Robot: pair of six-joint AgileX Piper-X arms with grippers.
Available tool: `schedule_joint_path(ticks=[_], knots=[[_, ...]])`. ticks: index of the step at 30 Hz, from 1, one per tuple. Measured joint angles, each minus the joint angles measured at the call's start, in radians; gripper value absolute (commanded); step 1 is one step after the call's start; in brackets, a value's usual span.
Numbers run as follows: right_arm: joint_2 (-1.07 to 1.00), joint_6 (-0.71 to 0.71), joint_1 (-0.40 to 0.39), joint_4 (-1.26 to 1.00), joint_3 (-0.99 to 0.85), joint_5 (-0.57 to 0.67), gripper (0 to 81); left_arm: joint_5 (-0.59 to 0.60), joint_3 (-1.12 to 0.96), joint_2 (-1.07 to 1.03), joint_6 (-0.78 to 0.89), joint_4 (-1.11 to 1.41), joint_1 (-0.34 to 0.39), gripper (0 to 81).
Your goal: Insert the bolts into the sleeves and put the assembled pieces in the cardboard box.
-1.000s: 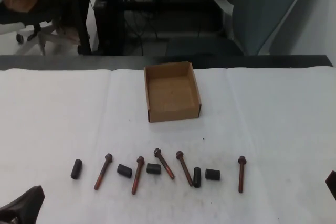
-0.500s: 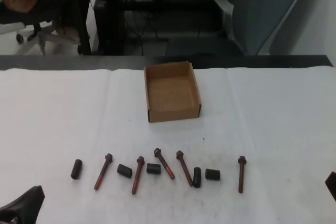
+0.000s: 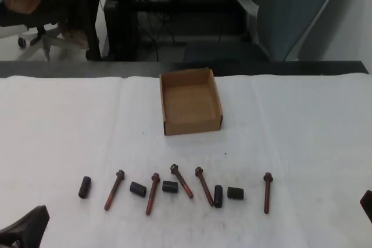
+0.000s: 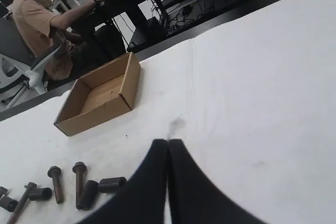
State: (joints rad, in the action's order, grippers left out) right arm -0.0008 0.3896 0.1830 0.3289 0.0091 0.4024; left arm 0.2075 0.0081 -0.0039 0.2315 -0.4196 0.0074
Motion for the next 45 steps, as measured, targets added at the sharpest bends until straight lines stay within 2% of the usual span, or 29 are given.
schedule_joint_path(ticks=[28, 31, 35, 37, 44, 45], knots=[[0.000, 0.004, 0.000, 0.000, 0.000, 0.000, 0.4, 0.000, 0.000, 0.000, 0.030, 0.000, 0.000, 1.7], [0.000, 0.068, 0.000, -0.009, 0.000, 0.057, 0.4, 0.022, 0.000, 0.000, 0.060, 0.032, 0.000, 1.7], [0.001, 0.125, -0.005, -0.104, 0.000, 0.247, 0.4, 0.203, 0.001, 0.000, 0.067, 0.173, 0.000, 1.7], [0.001, 0.126, -0.015, -0.143, 0.000, 0.287, 0.4, 0.242, -0.006, 0.000, 0.028, 0.197, 0.000, 1.7], [0.000, 0.055, -0.085, -0.131, -0.050, 0.273, 0.4, 0.135, -0.108, -0.048, -0.095, 0.095, 0.000, 0.6], [-0.003, 0.034, -0.094, -0.116, -0.064, 0.251, 0.4, 0.129, -0.126, -0.073, -0.110, 0.086, 0.000, 3.8]])
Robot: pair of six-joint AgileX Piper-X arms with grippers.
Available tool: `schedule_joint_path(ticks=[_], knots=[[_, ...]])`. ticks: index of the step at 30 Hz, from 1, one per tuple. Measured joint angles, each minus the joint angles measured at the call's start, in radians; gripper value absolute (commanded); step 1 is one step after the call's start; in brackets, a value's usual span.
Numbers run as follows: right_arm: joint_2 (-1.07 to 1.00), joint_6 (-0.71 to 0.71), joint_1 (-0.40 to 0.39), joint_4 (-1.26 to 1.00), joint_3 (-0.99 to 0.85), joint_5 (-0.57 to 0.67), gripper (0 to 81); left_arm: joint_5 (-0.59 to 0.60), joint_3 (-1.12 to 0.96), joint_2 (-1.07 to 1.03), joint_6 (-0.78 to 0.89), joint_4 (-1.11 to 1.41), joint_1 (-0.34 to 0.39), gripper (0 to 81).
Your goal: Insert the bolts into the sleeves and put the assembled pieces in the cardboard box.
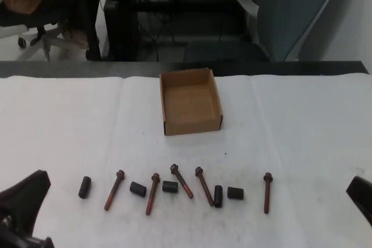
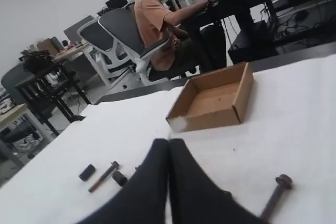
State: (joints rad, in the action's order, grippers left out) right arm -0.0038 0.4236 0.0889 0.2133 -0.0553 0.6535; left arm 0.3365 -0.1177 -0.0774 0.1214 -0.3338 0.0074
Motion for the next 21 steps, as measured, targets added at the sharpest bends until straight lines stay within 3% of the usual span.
schedule_joint_path(ticks=[2, 4, 7, 8, 12, 21], knots=[[-0.027, -0.057, -0.024, 0.071, -0.051, -0.048, 3.6, -0.006, -0.046, -0.058, -0.050, -0.010, 0.000, 13.9], [-0.078, -0.095, -0.047, 0.146, -0.104, -0.084, 16.5, -0.018, -0.099, -0.138, -0.121, -0.020, 0.000, 31.6], [-0.203, -0.122, -0.080, 0.230, -0.193, -0.143, 37.4, -0.100, -0.205, -0.275, -0.242, -0.071, 0.000, 65.2], [-0.260, -0.124, -0.092, 0.247, -0.222, -0.161, 41.2, -0.140, -0.243, -0.327, -0.268, -0.090, 0.002, 70.0], [-0.504, -0.125, -0.139, 0.274, -0.344, -0.222, 41.4, -0.241, -0.391, -0.562, -0.269, -0.192, 0.002, 70.0], [-1.133, -0.162, -0.278, 0.276, -0.654, -0.319, 41.4, -0.252, -0.586, -1.025, -0.203, -0.288, 0.002, 70.0]])
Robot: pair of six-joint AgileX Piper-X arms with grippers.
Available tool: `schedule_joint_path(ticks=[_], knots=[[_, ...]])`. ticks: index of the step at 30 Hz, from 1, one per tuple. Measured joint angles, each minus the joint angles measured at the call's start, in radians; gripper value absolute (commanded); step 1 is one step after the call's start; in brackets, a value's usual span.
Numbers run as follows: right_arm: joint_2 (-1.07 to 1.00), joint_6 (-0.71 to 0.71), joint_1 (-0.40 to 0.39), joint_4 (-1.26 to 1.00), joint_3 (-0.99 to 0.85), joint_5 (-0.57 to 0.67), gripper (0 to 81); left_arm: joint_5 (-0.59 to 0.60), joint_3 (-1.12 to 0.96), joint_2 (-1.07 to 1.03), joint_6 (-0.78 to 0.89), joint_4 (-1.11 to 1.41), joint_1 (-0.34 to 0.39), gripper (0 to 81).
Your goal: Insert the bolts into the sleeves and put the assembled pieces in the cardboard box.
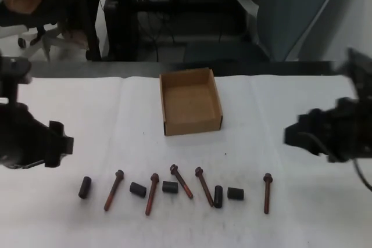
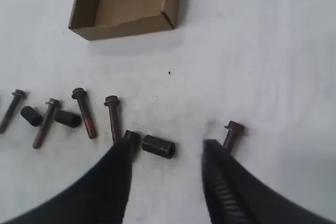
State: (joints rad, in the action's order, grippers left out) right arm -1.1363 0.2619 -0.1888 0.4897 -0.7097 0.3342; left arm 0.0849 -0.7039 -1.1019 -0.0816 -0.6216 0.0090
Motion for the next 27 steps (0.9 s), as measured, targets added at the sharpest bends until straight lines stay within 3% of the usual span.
schedule_joint_path(ticks=[11, 21, 27], knots=[[-0.428, 0.000, -0.061, 0.028, -0.154, -0.150, 41.4, 0.006, -0.039, -0.299, -0.009, -0.002, 0.027, 70.0], [-0.512, 0.007, -0.086, 0.028, -0.159, -0.238, 41.4, -0.063, -0.043, -0.420, -0.031, 0.103, 0.165, 70.0], [-0.523, 0.007, -0.113, 0.028, -0.162, -0.334, 41.4, -0.085, -0.075, -0.525, -0.029, 0.128, 0.180, 70.0]])
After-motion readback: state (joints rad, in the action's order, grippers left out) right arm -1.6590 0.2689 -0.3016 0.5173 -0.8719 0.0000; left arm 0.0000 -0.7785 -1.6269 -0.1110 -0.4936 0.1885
